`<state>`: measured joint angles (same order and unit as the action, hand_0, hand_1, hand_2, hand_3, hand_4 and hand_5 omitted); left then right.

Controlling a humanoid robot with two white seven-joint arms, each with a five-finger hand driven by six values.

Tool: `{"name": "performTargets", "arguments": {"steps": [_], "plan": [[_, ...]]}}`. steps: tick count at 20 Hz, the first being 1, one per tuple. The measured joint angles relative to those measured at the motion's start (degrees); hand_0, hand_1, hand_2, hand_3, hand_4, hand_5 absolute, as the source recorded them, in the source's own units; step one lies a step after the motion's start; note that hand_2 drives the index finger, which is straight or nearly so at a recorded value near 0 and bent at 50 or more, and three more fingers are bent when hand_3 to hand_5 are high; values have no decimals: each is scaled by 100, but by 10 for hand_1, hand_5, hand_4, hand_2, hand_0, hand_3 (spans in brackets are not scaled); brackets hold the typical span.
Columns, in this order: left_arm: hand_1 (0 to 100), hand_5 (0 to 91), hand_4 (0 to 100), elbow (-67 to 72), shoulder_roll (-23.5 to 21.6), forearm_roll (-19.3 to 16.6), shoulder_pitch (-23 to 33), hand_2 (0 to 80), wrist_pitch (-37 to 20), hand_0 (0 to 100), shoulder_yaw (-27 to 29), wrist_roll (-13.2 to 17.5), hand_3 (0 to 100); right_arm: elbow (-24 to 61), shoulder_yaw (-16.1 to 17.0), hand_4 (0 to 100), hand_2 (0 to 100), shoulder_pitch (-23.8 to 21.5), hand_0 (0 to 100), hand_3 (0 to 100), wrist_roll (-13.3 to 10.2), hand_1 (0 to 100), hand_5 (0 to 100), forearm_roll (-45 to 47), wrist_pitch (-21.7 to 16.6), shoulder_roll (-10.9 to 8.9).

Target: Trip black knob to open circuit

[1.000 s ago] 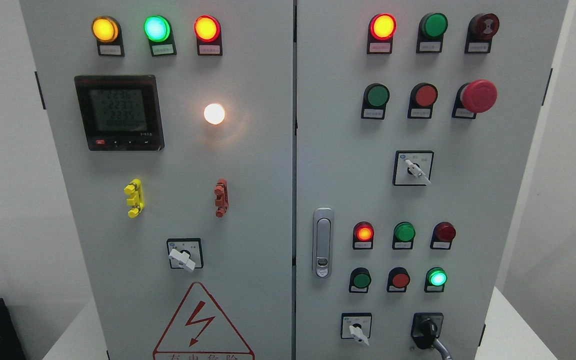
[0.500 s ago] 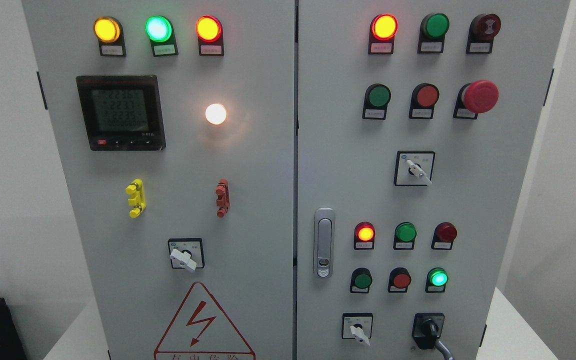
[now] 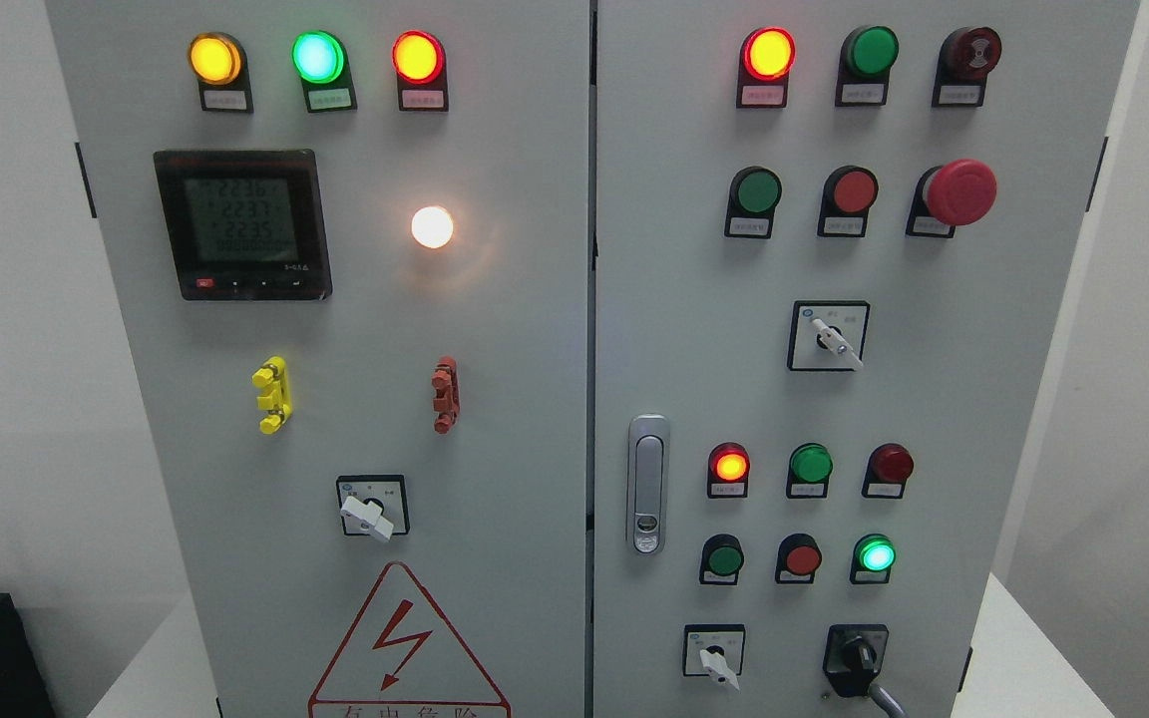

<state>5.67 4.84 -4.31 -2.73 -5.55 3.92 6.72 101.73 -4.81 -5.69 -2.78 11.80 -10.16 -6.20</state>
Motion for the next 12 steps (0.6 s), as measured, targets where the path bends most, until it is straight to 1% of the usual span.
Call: {"name": "performTargets", "arguments": {"steps": [2,3,4,5,6,7,8,9,10,11,12], "plan": [[389,0,0,0,0,0,0,0,0,120,0,0,0,78,12,761,0,-110,0,912,0,0,761,-1,-2,6],[389,0,0,0,0,0,0,0,0,120,0,0,0,118,16,723,0,-172,0,880,-1,0,730,-1,-2,9],[389,0,0,0,0,0,0,0,0,120,0,0,0,160,23,636,0,-236,0,793,-2,0,652,-1,-3,15],[389,0,0,0,0,0,0,0,0,120,0,0,0,205,26,530,0,-302,0,657,-2,0,558,-1,-3,20],[389,0,0,0,0,0,0,0,0,120,0,0,0,249,32,459,0,-365,0,572,-19,0,490,-1,-7,28],[389,0,0,0,0,0,0,0,0,120,0,0,0,292,36,312,0,-425,0,402,-13,0,360,-1,-21,37],[389,0,0,0,0,0,0,0,0,120,0,0,0,331,39,200,0,-477,0,284,42,0,262,-2,-39,46],[389,0,0,0,0,0,0,0,0,120,0,0,0,372,45,143,0,-531,0,224,97,0,203,-2,-50,57],[389,0,0,0,0,0,0,0,0,120,0,0,0,411,48,60,0,-584,0,131,137,0,111,-2,-62,68],[389,0,0,0,0,0,0,0,0,120,0,0,0,442,54,3,0,-621,0,60,167,0,43,-2,-68,76],[389,0,0,0,0,0,0,0,0,120,0,0,0,476,58,0,0,-656,0,41,182,0,27,-2,-76,85]]}}
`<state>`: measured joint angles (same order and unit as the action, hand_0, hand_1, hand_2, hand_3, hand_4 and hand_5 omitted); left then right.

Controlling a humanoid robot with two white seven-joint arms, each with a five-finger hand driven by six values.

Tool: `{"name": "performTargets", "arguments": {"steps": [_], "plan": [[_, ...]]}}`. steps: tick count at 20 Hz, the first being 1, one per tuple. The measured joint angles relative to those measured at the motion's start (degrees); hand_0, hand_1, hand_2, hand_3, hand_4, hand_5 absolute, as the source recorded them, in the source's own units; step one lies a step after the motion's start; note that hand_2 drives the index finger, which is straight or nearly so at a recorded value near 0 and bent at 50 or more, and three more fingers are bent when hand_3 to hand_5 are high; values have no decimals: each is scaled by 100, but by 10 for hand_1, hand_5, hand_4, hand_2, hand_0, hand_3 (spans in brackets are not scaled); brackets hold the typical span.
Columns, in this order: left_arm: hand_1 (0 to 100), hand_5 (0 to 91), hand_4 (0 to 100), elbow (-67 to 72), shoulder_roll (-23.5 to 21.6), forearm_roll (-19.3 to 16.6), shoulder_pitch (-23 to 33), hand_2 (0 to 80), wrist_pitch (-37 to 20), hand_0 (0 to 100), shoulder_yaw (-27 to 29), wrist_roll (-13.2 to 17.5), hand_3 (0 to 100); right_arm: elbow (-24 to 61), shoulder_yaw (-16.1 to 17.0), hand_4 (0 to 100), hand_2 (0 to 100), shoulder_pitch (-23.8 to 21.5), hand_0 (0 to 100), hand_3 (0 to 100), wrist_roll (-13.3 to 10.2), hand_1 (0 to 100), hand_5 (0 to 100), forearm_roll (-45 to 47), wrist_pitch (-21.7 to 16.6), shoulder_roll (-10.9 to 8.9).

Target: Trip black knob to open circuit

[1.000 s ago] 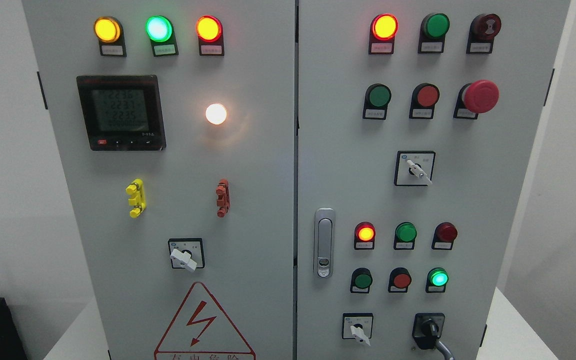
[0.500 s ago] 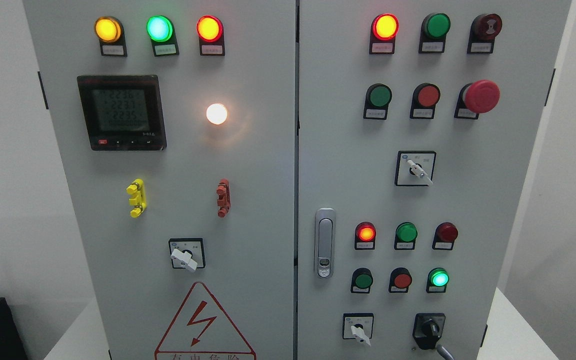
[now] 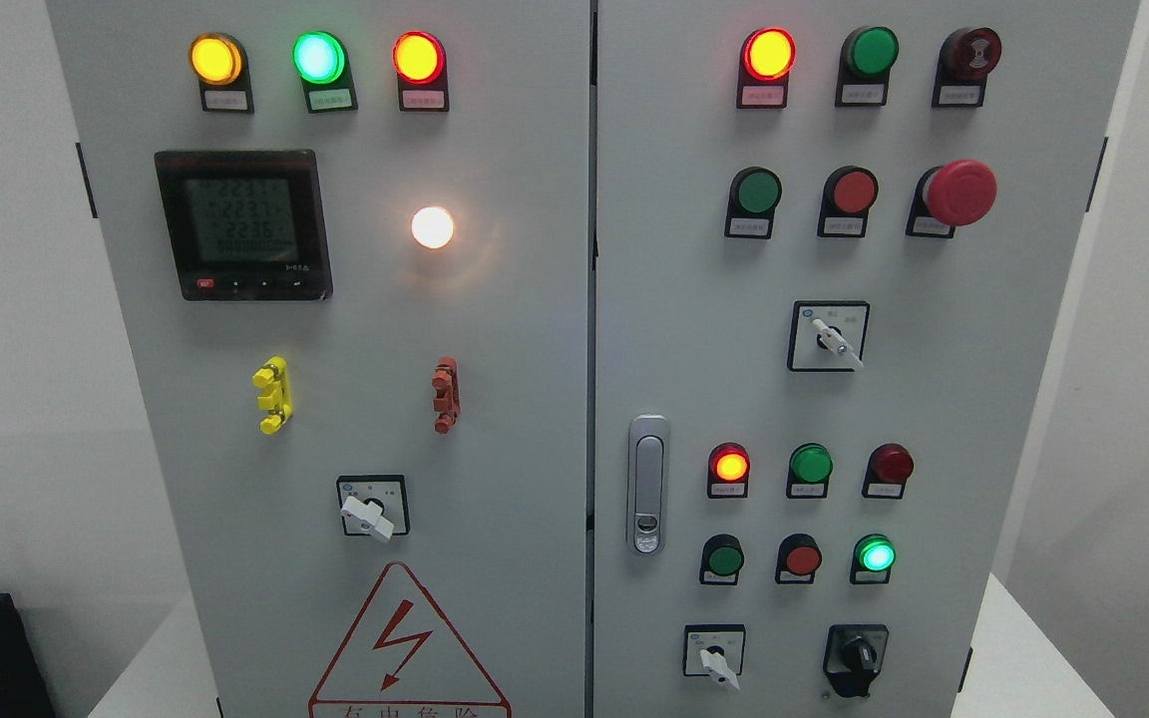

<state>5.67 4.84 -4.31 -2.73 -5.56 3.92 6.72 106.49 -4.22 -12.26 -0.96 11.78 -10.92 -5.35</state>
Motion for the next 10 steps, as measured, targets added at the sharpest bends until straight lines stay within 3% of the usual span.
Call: {"name": "performTargets", "arguments": {"steps": [2,10], "plan": [[389,0,0,0,0,0,0,0,0,120,1,0,0,51,10,0,0,-49,0,0,10,0,0,0,-4,16],[389,0,0,0,0,0,0,0,0,120,1,0,0,190,42,0,0,-148,0,0,48,0,0,0,-5,56]]}}
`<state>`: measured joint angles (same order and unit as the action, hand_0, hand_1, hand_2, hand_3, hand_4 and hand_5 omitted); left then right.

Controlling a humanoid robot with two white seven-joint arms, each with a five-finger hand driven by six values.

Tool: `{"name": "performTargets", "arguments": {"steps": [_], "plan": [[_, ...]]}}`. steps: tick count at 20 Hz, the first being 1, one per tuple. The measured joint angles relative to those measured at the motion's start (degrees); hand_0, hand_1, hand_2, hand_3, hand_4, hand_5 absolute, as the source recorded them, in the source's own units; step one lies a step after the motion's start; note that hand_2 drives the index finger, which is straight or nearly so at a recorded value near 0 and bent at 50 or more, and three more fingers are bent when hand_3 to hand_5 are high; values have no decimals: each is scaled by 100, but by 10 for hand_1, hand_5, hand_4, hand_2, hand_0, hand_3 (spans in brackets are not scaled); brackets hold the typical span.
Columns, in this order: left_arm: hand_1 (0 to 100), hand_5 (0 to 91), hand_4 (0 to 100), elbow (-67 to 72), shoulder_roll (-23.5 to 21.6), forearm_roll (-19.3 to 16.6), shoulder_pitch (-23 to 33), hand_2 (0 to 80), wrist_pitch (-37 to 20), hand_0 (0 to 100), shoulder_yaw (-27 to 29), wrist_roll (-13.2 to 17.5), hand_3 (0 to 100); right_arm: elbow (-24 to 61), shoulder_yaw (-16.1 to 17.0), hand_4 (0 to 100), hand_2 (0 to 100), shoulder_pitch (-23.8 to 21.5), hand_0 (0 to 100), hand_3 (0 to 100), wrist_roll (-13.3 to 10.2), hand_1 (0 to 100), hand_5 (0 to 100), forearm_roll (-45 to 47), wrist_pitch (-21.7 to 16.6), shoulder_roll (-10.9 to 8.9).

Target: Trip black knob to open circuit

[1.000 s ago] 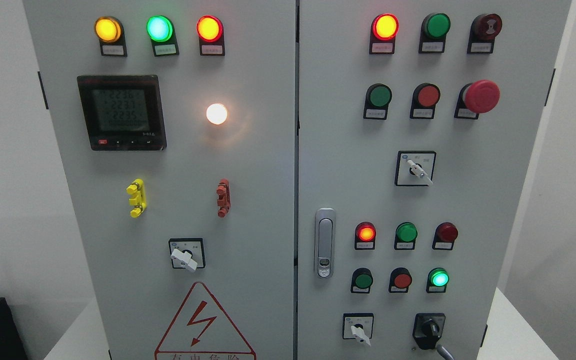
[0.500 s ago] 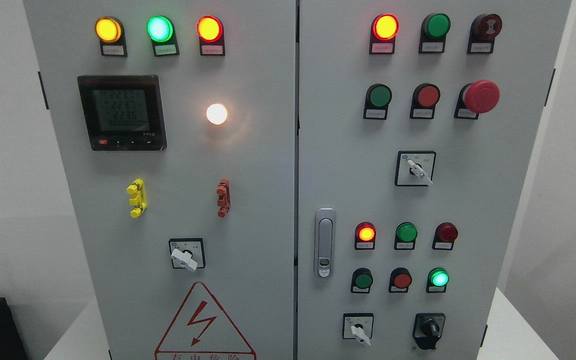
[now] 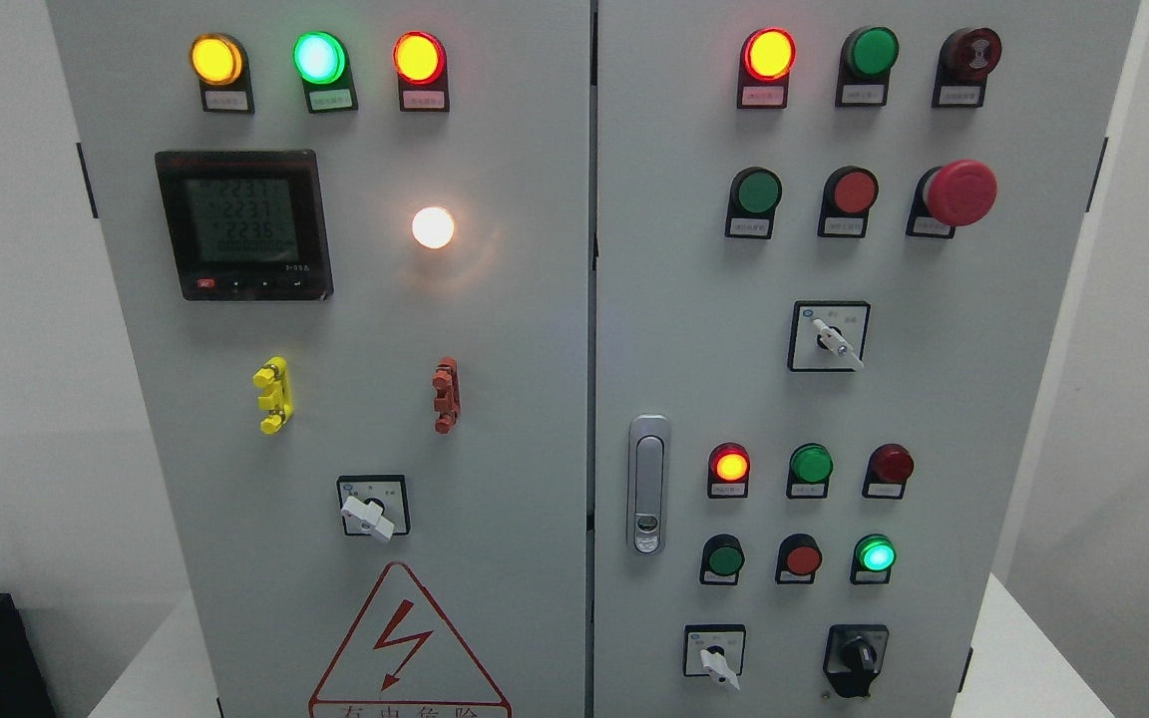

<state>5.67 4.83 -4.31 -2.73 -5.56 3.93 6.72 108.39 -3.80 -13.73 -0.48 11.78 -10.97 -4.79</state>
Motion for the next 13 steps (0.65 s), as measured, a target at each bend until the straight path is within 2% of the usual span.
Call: {"name": "performTargets", "arguments": {"steps": [13], "plan": [[389,0,0,0,0,0,0,0,0,120,0,0,0,144,19,0,0,-186,0,0,14,0,0,0,-1,28]]}}
